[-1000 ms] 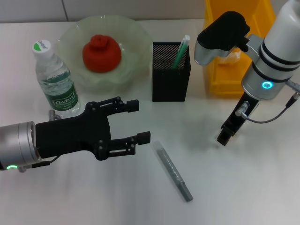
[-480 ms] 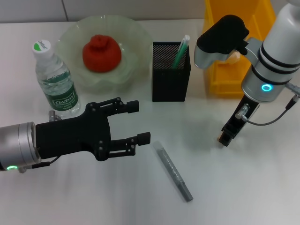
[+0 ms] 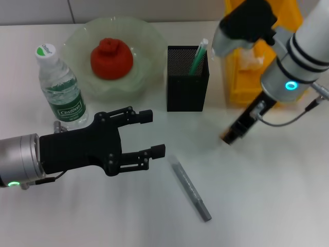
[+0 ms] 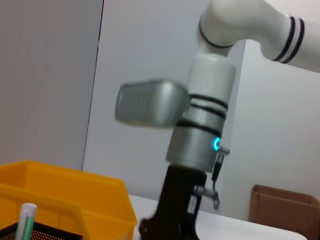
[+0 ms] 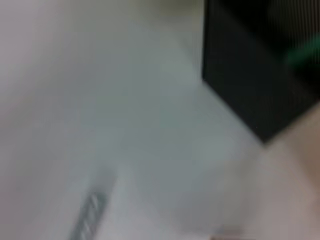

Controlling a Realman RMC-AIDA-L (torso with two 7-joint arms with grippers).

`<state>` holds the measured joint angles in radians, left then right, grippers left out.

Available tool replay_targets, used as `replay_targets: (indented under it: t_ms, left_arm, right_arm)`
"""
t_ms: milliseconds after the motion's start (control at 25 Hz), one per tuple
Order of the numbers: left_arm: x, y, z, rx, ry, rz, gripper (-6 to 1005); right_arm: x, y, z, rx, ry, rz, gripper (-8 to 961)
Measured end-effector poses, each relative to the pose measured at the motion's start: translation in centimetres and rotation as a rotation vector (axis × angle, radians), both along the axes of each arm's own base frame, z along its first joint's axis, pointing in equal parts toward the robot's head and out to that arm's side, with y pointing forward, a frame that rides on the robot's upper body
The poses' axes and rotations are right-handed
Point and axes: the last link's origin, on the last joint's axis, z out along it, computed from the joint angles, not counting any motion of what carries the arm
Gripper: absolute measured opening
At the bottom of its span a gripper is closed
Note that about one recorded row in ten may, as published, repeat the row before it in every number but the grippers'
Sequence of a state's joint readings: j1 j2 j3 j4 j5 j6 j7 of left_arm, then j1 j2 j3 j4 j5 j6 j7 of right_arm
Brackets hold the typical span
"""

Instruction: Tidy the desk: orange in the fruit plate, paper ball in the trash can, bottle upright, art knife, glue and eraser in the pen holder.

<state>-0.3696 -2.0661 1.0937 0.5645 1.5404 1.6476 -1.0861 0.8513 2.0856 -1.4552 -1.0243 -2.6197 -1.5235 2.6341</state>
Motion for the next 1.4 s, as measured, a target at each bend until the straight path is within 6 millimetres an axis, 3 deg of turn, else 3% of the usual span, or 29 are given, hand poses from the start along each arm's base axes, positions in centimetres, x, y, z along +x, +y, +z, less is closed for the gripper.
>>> replay_targets:
  t_ms: [80,200,240,280,560,720,1080,1400]
  left_arm:
    - [0.0,0.0,0.0,0.001,-0.001,0.0,784]
    - [0.0,0.0,0.0,0.001,-0.001,0.0,785]
    - [0.0,0.0,0.0,0.002,-0.001,-0.001,785]
    - [0.0,0.0,0.0,0.002,-0.001,-0.001,785]
    - [0.0,0.1,0.1,0.007,-0.002,0.001,785]
    - [0.0,0.2,0.1,0.011,0.002,0.006,785]
    - [0.2,0.5,0.0,0.014,0.006,0.001,784]
    - [0.1,0.6,0.0,0.017,0.01,0.006,785]
  right_arm:
    - [-1.8,-0.1,1.4,0.087,0.194,0.117,390]
    - [-2.0,-0.2,1.8,0.111,0.249,0.144,390]
    - [-2.1,-0.1,2.4,0.169,0.377,0.199,390]
    - [-2.1,-0.1,2.4,0.169,0.377,0.199,390]
    - [0.5,-0.4,2.8,0.298,0.705,0.297,391]
    - [3.3,-1.1,2.1,0.389,0.908,0.421,391]
    - [7.7,-1.8,0.6,0.646,0.948,0.582,390]
    - [8.6,-1.6,-0.1,0.706,0.923,0.58,389]
